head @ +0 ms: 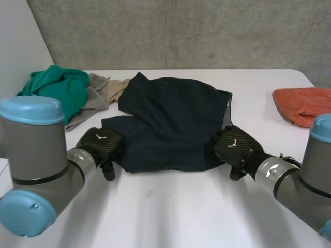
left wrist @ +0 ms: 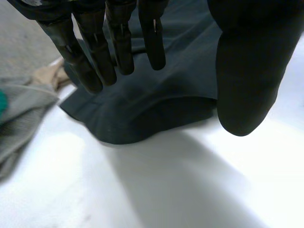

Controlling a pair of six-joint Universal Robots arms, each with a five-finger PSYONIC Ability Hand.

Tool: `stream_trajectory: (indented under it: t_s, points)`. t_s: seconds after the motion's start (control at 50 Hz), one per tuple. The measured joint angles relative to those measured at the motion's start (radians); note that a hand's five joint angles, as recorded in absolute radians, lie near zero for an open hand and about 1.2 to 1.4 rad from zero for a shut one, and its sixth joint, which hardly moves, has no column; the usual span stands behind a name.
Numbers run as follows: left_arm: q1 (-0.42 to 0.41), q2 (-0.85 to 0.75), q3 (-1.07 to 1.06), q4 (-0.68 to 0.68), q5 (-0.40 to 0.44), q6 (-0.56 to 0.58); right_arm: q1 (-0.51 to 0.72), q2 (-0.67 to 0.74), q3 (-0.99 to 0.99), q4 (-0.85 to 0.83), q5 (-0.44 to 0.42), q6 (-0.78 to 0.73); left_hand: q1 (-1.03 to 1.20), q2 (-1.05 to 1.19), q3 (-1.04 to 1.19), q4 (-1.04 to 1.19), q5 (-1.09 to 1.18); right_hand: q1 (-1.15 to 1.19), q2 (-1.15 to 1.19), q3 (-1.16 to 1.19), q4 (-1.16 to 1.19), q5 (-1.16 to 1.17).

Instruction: Fold the laundry.

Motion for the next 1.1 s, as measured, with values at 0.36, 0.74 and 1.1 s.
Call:
stream_trajectory:
  t_s: [0.36, 0.74, 1.1]
  points:
    - [-0.053, -0.329, 0.359, -0.064, 0.027, -0.124, 0.02, 0.241, -0.119, -0.26, 0.023, -0.021, 0.142, 0.106, 0.107, 0.109, 0.111, 0.528, 0.583, 0.57, 0.566, 0.545]
    - [-0.091, -0.151, 0.292, -0.379, -0.007, 0.028, -0.038, 0.034, -0.161, 0.337, 0.054, 0.053, 0.623, 0.722, 0.699, 0.722, 0.702, 0.598, 0.652, 0.675, 0.685, 0.641]
    - [-0.099, -0.101, 0.303, -0.481, 0.044, 0.24, -0.051, 0.04, -0.373, 0.838, -0.016, -0.039, 0.634, 0.729, 0.713, 0.726, 0.702, 0.597, 0.652, 0.694, 0.688, 0.665]
